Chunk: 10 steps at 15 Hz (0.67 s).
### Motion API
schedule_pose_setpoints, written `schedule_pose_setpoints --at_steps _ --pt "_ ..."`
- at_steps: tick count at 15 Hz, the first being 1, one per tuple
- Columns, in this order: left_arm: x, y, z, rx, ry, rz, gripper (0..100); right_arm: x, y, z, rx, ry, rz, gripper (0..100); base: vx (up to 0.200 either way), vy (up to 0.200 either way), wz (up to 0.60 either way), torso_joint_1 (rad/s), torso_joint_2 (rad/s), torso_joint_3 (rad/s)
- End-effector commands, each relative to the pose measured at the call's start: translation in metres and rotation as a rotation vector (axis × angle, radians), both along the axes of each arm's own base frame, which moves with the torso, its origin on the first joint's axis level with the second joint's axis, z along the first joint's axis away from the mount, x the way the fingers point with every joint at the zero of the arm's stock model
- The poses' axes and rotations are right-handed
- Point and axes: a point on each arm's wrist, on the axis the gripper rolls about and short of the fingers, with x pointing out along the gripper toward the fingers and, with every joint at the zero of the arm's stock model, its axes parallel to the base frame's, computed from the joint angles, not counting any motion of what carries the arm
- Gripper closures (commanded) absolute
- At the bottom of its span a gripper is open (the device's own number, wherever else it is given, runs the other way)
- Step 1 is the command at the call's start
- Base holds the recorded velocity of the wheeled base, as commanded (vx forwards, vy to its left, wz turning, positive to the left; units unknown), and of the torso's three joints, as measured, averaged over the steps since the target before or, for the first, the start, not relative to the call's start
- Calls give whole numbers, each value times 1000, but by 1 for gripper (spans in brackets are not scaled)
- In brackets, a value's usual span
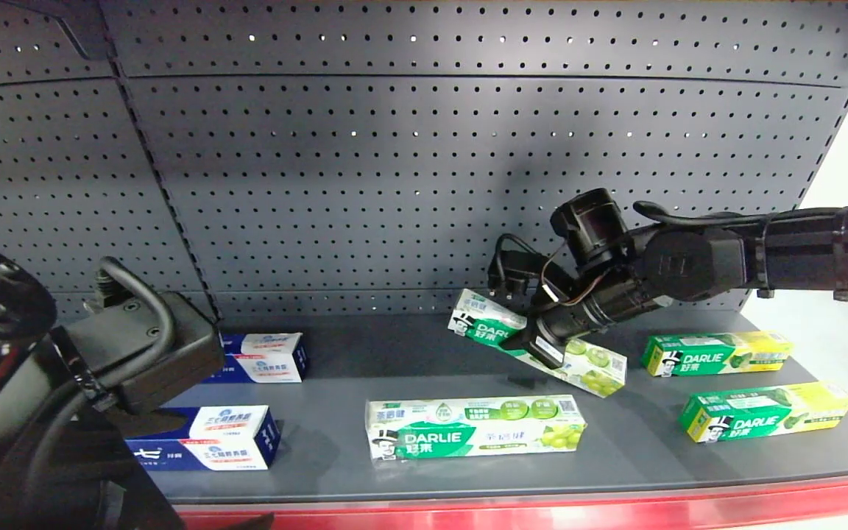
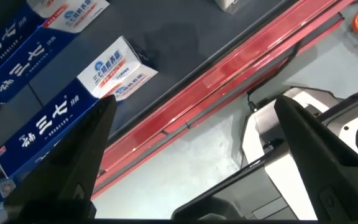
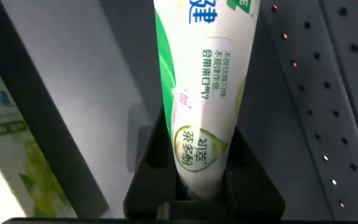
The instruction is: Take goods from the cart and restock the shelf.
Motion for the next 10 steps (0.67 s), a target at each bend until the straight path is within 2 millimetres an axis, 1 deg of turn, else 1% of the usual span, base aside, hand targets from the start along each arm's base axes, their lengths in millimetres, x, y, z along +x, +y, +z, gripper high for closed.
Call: schedule_pose_setpoints --at_steps 1,5,9,10 --pt "1 -1 -2 5 4 -1 0 -1 7 -5 -4 11 17 100 0 0 0 0 0 0" --pt "0 -1 -4 9 7 -1 0 -6 18 -7 -6 14 48 100 0 0 0 0 0 0" --pt "0 -1 -4 10 7 -2 0 -7 21 -8 -8 14 55 100 0 0 0 0 0 0" --pt "0 -1 -4 11 8 -2 0 -7 21 -8 -9 13 57 0 0 0 0 0 0 0"
